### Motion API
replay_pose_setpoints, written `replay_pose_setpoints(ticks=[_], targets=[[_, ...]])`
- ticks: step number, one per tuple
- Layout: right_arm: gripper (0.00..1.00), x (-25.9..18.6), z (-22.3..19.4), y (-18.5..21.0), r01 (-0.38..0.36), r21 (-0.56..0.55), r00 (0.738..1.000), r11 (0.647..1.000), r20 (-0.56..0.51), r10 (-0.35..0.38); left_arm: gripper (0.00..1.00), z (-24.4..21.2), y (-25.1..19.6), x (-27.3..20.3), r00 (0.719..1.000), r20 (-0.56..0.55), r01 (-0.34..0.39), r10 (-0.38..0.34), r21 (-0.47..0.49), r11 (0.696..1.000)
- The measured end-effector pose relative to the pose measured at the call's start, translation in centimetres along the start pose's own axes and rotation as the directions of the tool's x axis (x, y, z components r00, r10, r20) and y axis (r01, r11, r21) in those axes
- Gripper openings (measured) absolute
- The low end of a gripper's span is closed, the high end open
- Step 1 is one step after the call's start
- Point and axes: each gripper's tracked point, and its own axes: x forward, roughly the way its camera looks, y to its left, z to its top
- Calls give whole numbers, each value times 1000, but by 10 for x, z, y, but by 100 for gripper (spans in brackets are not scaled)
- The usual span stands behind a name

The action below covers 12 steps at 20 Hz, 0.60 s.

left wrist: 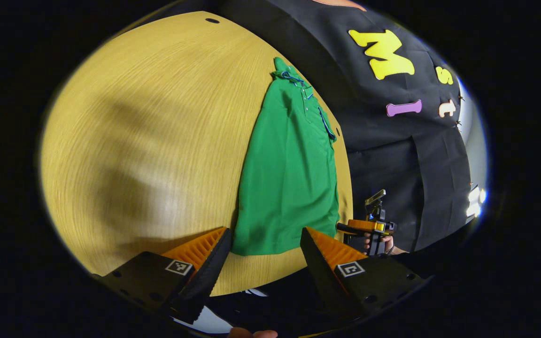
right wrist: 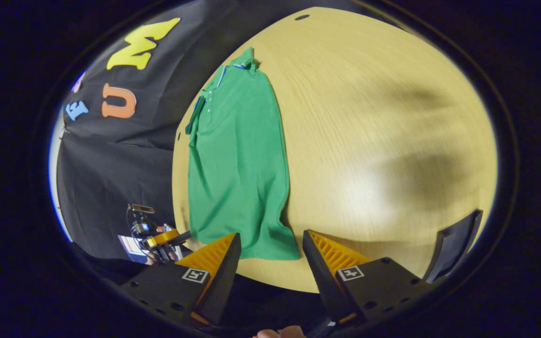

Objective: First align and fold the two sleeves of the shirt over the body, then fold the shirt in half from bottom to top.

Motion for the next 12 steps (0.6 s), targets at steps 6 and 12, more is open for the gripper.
replay_pose_setpoints(ticks=[6, 12], targets=[[80, 20, -7, 16, 113, -291, 994, 950, 30, -110, 93, -9, -21, 23, 998, -47, 42, -40, 42, 998], [85, 38, -7, 21, 296, -544, 955, 785, 149, -257, 85, -11, -28, 42, 997, -71, 18, -11, 109, 994]])
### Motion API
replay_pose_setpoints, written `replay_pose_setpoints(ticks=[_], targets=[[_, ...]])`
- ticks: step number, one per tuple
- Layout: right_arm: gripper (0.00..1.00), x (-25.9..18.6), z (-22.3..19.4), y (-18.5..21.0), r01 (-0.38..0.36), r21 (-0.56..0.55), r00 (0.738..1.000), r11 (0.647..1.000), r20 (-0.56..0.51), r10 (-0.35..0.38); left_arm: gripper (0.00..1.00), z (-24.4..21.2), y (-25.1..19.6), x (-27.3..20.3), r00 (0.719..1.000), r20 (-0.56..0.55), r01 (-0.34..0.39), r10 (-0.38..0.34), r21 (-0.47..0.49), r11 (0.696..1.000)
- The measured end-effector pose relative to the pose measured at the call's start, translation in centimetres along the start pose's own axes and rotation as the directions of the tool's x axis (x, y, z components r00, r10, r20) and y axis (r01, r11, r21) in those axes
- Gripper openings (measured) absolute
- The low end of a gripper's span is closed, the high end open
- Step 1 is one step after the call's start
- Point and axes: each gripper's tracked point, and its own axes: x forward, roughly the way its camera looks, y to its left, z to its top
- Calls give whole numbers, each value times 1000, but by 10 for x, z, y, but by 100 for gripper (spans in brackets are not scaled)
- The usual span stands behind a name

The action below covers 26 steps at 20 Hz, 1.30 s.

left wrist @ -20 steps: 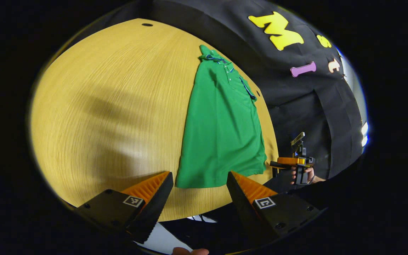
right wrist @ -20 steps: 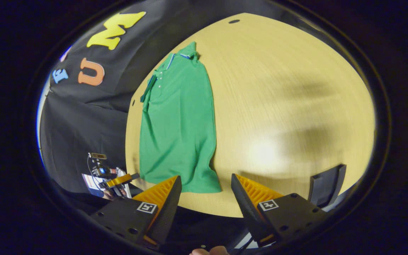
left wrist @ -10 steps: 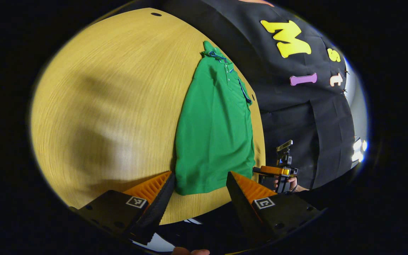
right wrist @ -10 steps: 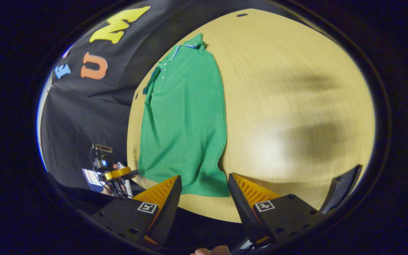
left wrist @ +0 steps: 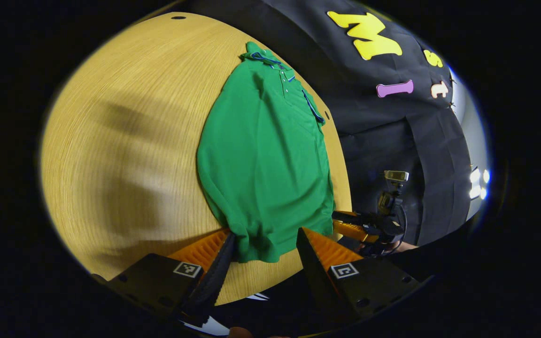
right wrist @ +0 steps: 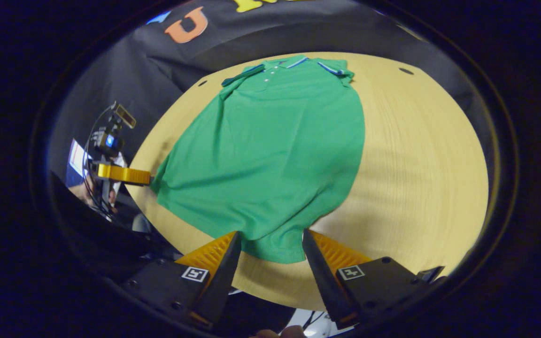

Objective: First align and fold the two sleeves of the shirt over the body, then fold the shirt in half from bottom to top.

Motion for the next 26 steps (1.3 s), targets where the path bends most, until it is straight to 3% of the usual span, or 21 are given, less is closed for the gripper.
replay_pose_setpoints(ticks=[1, 2, 4, 6, 7, 8, 9, 10, 11, 12, 13, 14, 16, 18, 22, 23, 25, 26], targets=[[89, 2, 2, 0, 31, -33, 999, 999, 12, -31, 83, -1, -1, 3, 1000, -4, -8, 8, 17, 1000], [84, 5, 2, 0, 62, -58, 998, 996, 25, -61, 87, -1, -3, 6, 1000, -4, -13, 14, 31, 999], [85, 9, 5, -3, 125, -110, 991, 986, 51, -120, 74, -2, -2, 11, 999, -1, -40, 40, 54, 998], [80, 11, 5, -3, 150, -168, 988, 974, 72, -140, 66, -3, 0, 15, 996, -2, -84, 84, 96, 992], [69, 11, 6, -4, 150, -179, 987, 972, 80, -138, 65, -4, 1, 15, 994, -4, -107, 109, 125, 986], [70, 8, 5, -5, 152, -175, 987, 973, 86, -139, 54, -5, 3, 17, 992, -4, -127, 129, 149, 981], [66, 10, 6, -9, 155, -168, 986, 974, 93, -140, 52, -5, 6, 19, 988, -4, -152, 155, 162, 975], [67, 8, 9, -11, 159, -160, 984, 974, 100, -144, 40, -5, 10, 20, 984, -5, -173, 176, 168, 971], [38, 10, 10, -12, 158, -150, 984, 976, 102, -144, 30, -3, 12, 22, 982, 1, -185, 187, 164, 969], [35, 10, 10, -12, 158, -148, 984, 976, 103, -144, 16, -4, 11, 23, 983, 5, -181, 183, 153, 971], [21, 10, 11, -12, 163, -147, 983, 976, 108, -148, 11, -3, 9, 24, 985, 8, -174, 175, 135, 975], [14, 10, 11, -12, 165, -151, 983, 975, 105, -150, 9, -3, 9, 23, 985, 15, -174, 174, 123, 977], [17, 10, 12, -9, 138, -135, 988, 981, 93, -126, 5, -2, 5, 23, 986, 27, -167, 165, 107, 980], [13, 7, 10, -5, 94, -99, 994, 991, 73, -86, 4, 4, -9, 19, 991, 50, -128, 123, 107, 986], [13, -6, 20, -6, 73, -72, 994, 995, 83, -66, 4, 18, -25, 14, 993, 73, -106, 96, 135, 985], [13, -5, 26, -15, 123, -60, 988, 991, 103, -117, 4, 22, -28, 13, 993, 76, -102, 92, 141, 985], [1, -16, 38, -18, 103, 4, 988, 995, 116, -103, 4, 28, -38, 10, 993, 85, -96, 84, 158, 983], [1, -19, 43, -19, 88, 39, 988, 995, 122, -92, 4, 32, -42, 10, 993, 88, -90, 76, 166, 982]])
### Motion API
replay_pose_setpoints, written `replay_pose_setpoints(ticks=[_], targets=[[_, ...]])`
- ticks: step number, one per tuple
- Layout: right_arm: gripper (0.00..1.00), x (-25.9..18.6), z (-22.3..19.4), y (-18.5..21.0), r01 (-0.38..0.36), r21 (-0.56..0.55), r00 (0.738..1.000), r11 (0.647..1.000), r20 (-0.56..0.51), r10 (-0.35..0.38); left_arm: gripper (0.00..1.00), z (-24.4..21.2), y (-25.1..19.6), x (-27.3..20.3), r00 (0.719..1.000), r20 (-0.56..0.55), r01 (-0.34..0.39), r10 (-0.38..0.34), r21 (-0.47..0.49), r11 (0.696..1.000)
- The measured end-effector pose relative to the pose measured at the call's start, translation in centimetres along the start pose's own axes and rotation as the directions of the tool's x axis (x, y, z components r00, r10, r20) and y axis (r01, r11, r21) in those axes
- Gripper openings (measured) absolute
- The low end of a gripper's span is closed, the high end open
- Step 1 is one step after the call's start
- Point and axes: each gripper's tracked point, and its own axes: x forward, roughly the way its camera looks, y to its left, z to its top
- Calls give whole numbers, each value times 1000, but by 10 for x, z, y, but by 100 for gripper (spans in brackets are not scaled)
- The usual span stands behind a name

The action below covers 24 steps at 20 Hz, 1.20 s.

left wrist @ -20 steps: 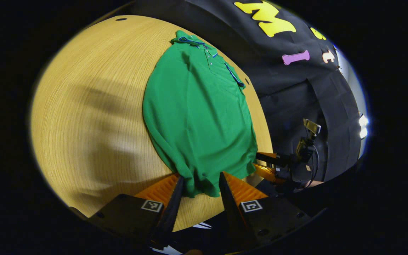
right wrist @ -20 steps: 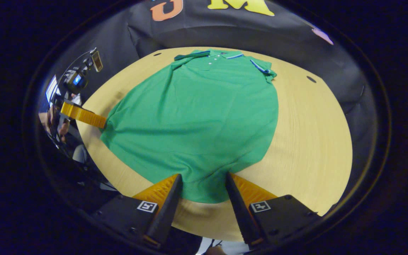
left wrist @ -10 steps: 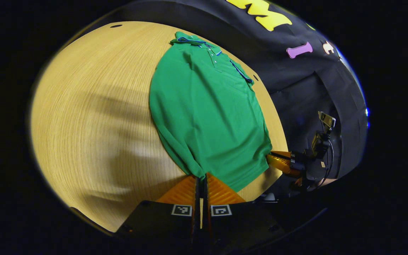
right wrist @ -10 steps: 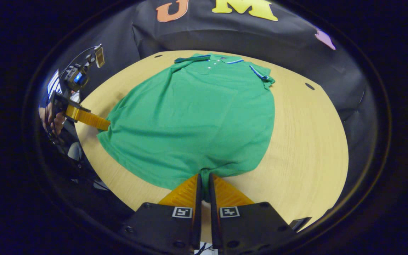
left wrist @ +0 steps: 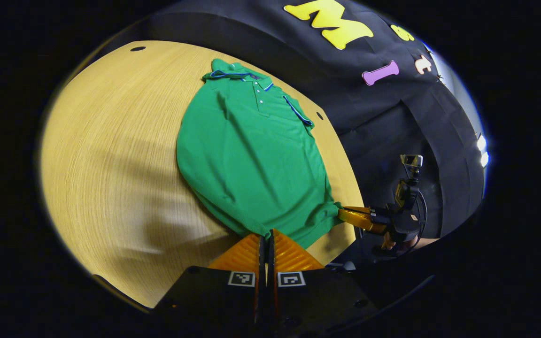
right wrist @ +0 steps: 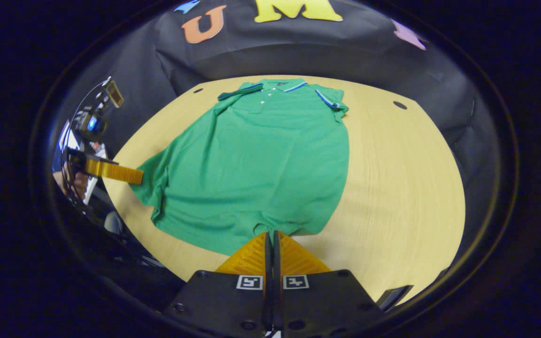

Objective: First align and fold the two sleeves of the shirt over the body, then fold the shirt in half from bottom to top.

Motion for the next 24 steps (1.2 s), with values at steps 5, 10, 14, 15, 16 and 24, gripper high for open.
replay_pose_setpoints(ticks=[5, 10, 14, 15, 16, 24], targets=[[0, -17, 34, 1, -44, 72, 998, 996, 45, 40, 4, 24, -19, -8, 1000, 25, 18, -19, 23, 1000], [5, -56, 94, -4, -57, 85, 984, 995, 175, 41, 4, 80, -43, -31, 993, 116, 12, -23, 90, 996], [1, -76, 140, -12, -64, 112, 965, 992, 260, 33, 3, 122, -54, -38, 983, 184, -2, -20, 119, 993], [0, -78, 152, -13, -68, 117, 961, 991, 273, 34, 3, 134, -57, -40, 980, 200, -6, -19, 126, 992], [0, -81, 161, -16, -65, 115, 959, 991, 283, 30, 3, 147, -58, -42, 974, 225, -22, -9, 133, 991], [1, -84, 248, -22, -63, 66, 935, 996, 353, 36, 3, 248, -73, -46, 937, 348, -50, -1, 138, 989]])
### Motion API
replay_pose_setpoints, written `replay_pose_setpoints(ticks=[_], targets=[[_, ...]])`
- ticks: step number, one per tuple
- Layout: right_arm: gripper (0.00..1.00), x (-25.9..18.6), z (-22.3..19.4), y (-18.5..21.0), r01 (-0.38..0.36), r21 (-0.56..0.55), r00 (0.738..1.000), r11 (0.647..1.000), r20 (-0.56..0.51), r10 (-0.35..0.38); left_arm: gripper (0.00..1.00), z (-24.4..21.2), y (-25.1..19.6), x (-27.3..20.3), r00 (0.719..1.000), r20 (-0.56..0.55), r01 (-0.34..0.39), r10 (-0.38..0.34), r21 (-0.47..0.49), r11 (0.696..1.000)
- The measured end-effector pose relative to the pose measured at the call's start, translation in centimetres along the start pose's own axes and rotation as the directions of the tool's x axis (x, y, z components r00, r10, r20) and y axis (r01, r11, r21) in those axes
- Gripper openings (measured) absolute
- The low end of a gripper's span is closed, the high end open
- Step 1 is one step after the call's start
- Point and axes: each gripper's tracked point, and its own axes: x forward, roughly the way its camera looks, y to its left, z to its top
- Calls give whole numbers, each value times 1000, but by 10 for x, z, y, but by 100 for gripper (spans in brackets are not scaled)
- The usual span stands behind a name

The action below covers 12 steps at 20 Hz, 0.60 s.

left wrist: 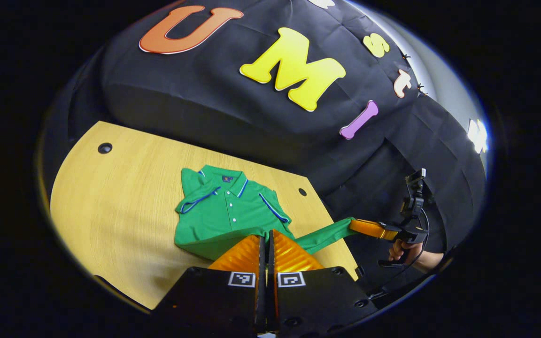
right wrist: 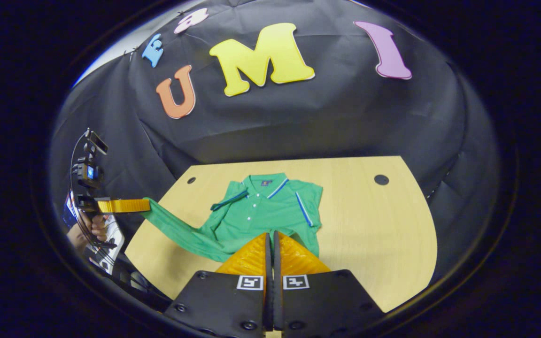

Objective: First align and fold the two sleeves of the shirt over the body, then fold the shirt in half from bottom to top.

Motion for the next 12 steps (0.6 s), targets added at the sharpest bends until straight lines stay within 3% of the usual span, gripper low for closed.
replay_pose_setpoints(ticks=[5, 12], targets=[[1, 41, 60, -4, 1, -39, 999, 999, 43, 0, 3, 57, 20, 32, 999, 42, -27, 26, 28, 999], [1, 121, 96, -30, 41, -60, 997, 997, 69, -37, 3, 118, 72, 86, 991, 111, -75, 72, 23, 997]])
